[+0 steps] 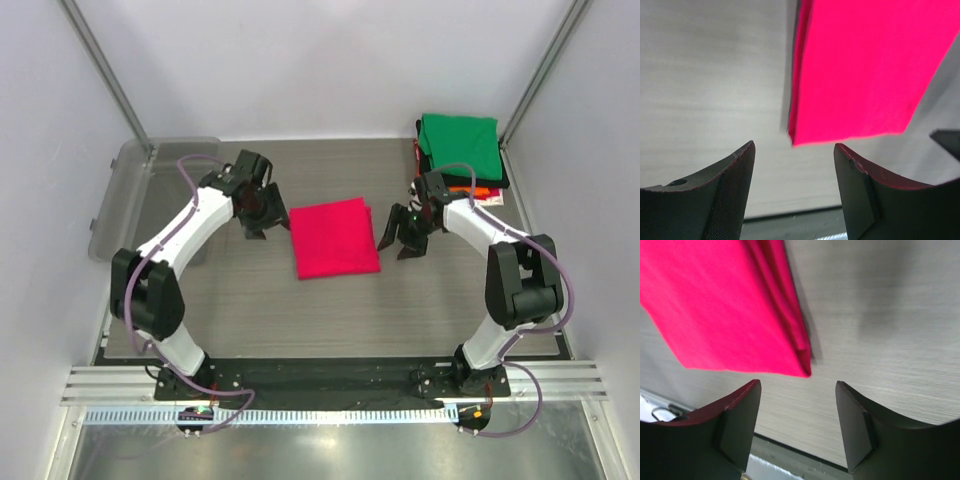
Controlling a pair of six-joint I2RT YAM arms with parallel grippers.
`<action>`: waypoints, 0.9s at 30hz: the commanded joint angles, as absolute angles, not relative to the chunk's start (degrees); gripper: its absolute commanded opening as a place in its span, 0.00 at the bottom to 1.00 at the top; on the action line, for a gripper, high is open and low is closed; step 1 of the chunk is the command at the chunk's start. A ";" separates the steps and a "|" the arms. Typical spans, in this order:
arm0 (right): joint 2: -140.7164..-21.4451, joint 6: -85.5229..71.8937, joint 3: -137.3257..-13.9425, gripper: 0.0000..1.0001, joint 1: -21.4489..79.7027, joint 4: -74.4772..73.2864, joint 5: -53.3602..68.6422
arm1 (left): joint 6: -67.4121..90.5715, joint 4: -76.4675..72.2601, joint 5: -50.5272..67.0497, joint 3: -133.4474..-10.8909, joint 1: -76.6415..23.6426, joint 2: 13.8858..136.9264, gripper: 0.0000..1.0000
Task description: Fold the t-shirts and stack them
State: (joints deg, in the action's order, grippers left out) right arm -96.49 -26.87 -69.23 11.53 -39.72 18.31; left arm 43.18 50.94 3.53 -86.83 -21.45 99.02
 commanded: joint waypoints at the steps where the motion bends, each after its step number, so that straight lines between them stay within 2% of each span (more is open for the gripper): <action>1: -94.57 -28.74 -63.64 0.65 11.86 -31.38 23.90 | 44.46 48.08 3.34 -79.91 -22.94 91.16 0.65; 8: -94.83 -30.32 -56.52 0.50 14.93 -25.50 23.91 | 48.51 47.11 2.46 -66.03 -24.43 76.31 0.63; 10: -95.88 -30.23 -55.81 0.45 16.25 -24.79 22.94 | 48.87 47.28 2.29 -64.34 -24.43 72.44 0.63; 16: -97.47 -32.60 -54.15 0.36 21.26 -21.54 21.18 | 48.52 50.36 0.70 -60.47 -24.43 66.19 0.63; 18: -97.38 -34.62 -53.62 0.26 24.32 -20.39 20.57 | 47.99 51.50 0.44 -59.77 -24.52 65.22 0.63; 21: -96.68 -37.34 -53.26 0.24 28.64 -19.77 19.69 | 47.38 52.56 0.44 -58.89 -24.43 63.20 0.63; 23: -94.85 -38.58 -53.52 0.25 33.47 -19.60 20.21 | 47.11 53.00 0.44 -58.54 -24.43 61.88 0.63; 25: -92.48 -39.72 -53.61 0.32 36.81 -19.77 20.04 | 46.67 53.79 -1.40 -58.36 -24.43 61.18 0.63; 26: -89.59 -39.99 -53.53 0.50 36.91 -20.21 19.34 | 46.32 54.14 -1.58 -58.27 -24.52 60.65 0.63; 27: -87.91 -39.90 -53.61 0.60 36.74 -20.56 18.20 | 45.36 54.58 -1.58 -58.36 -24.43 60.47 0.63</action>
